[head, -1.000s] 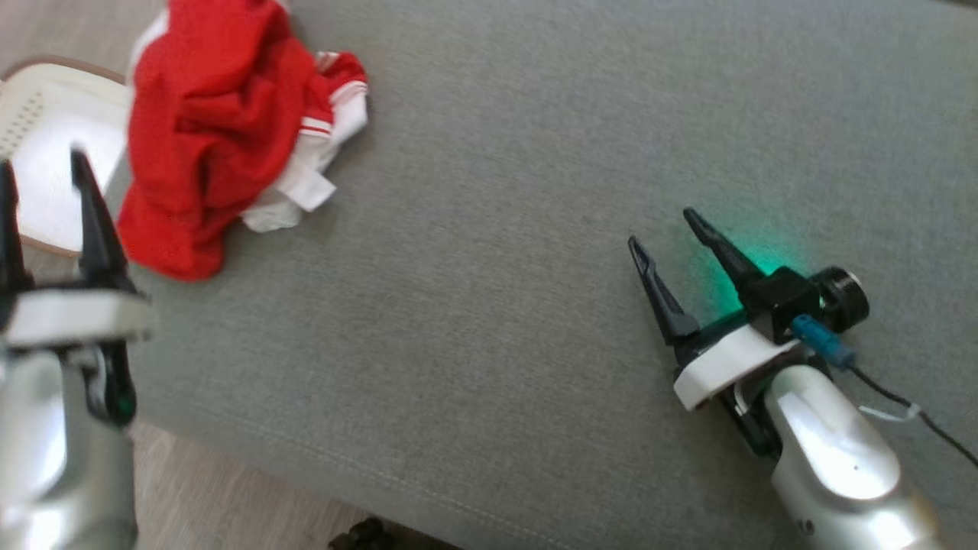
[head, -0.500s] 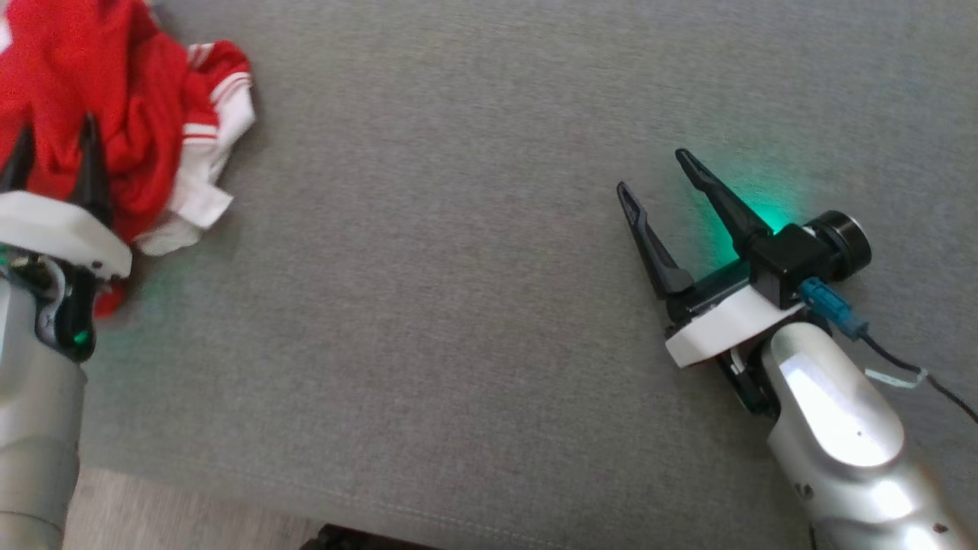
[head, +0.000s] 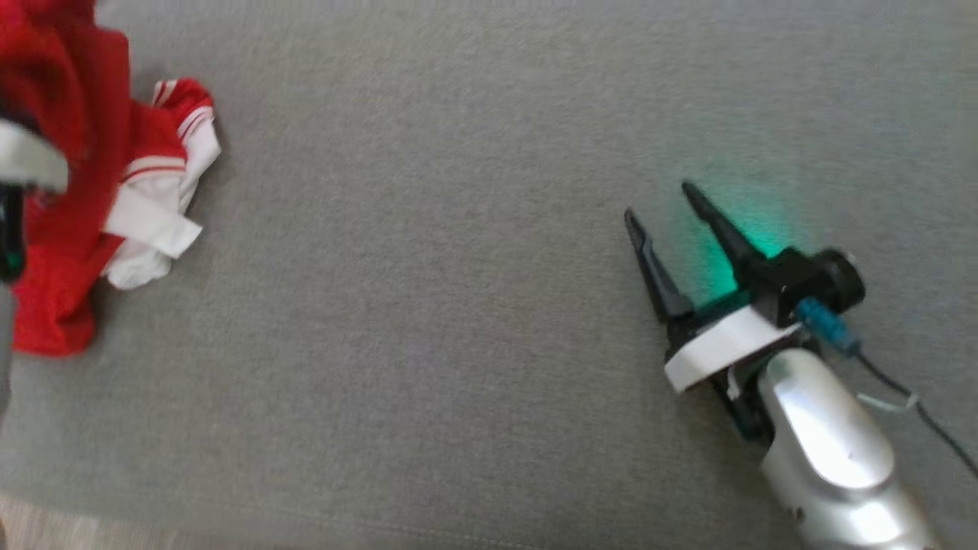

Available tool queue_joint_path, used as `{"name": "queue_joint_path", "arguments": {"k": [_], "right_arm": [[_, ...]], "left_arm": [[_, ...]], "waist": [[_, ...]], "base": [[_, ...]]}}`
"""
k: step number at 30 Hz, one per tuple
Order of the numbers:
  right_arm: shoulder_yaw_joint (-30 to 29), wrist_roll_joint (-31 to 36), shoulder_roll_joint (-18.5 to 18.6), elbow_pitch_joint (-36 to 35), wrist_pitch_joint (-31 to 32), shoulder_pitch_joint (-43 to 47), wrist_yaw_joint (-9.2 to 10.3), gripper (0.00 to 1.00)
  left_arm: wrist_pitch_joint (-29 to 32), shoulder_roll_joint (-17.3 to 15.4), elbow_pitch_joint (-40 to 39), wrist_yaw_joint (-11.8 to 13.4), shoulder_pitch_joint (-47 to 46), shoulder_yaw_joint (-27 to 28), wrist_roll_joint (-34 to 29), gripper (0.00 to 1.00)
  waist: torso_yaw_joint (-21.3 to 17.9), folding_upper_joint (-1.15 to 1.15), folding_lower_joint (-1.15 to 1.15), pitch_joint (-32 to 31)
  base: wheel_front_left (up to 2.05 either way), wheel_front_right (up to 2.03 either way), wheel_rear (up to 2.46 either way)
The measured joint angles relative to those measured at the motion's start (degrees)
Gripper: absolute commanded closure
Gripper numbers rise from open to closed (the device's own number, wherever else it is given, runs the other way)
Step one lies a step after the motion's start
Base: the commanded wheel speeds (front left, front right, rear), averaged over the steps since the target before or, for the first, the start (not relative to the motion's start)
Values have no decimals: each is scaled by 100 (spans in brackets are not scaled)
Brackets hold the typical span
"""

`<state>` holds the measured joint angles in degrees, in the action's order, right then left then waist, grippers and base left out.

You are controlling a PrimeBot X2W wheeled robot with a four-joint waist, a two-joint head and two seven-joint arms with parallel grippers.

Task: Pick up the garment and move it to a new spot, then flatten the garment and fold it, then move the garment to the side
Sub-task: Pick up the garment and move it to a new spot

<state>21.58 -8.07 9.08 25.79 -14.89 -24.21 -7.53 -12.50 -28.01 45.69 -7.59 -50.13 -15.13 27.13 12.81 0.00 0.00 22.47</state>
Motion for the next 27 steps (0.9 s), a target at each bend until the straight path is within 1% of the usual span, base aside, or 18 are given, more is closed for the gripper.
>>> {"name": "queue_joint_path", "arguments": {"k": [2, 5, 8, 10, 13, 17, 18, 19, 21, 22, 23, 24, 27], "right_arm": [[-3, -29, -85, 36, 2, 130, 0, 0], [-5, -52, -193, 69, 3, 191, 0, 0], [-34, -102, -291, 66, 3, 198, 0, 0], [-59, -104, -335, 60, 3, 215, 0, 0], [-155, -151, -390, 64, 4, 280, 0, 0], [-297, -153, -446, 55, 4, 386, 0, 0], [-331, -153, -459, 58, 4, 420, 0, 0], [-390, -153, -468, 55, 4, 489, 0, 0], [-445, -152, -472, 57, 4, 528, 0, 0], [-477, -152, -475, 56, 4, 530, 0, 0], [-501, -152, -477, 56, 4, 531, 0, 0], [-515, -152, -478, 56, 4, 531, 0, 0], [-559, -153, -491, 57, 4, 531, 0, 0]], "left_arm": [[-73, -55, -322, 0, -199, -151, -104, 100], [-96, -32, -822, 0, -458, -439, -181, 100], [-123, 66, -1258, 0, -616, -731, -178, 100], [-124, 216, -1469, 0, -625, -882, -146, 100], [-125, 573, -1667, 0, -603, -1158, -26, 100], [-127, 1194, -1804, 0, -381, -1608, 93, 100], [-129, 1349, -1770, 0, -261, -1691, 155, 100], [-170, 1616, -1607, 0, 27, -1918, 249, 100], [-178, 1822, -1362, 0, 375, -2118, 294, 100], [-179, 1900, -1217, 0, 565, -2232, 294, 76], [-179, 1982, -1069, 0, 750, -2292, 294, 15], [-180, 2040, -976, 0, 933, -2298, 294, 0], [-180, 2131, -854, 11, 1425, -2167, 146, 0]], "waist": [[-110, 0, -1, -108], [-329, 0, 0, -252], [-612, 0, 0, -375], [-829, 0, 0, -447], [-1181, 0, 0, -540], [-1643, 0, 0, -634], [-1745, 0, 0, -649], [-1932, 0, 0, -675], [-2083, 0, 0, -691], [-2142, 0, 0, -697], [-2186, 0, 0, -701], [-2216, 0, 0, -702], [-2214, 0, 0, -704]], "base": [[0, 0, 0], [0, 0, 0], [0, 0, 0], [0, 0, 0], [0, 0, 0], [0, 0, 0], [0, 0, 0], [0, 0, 0], [0, 0, 0], [0, 0, 0], [0, 0, 0], [0, 0, 0], [0, 0, 0]]}}
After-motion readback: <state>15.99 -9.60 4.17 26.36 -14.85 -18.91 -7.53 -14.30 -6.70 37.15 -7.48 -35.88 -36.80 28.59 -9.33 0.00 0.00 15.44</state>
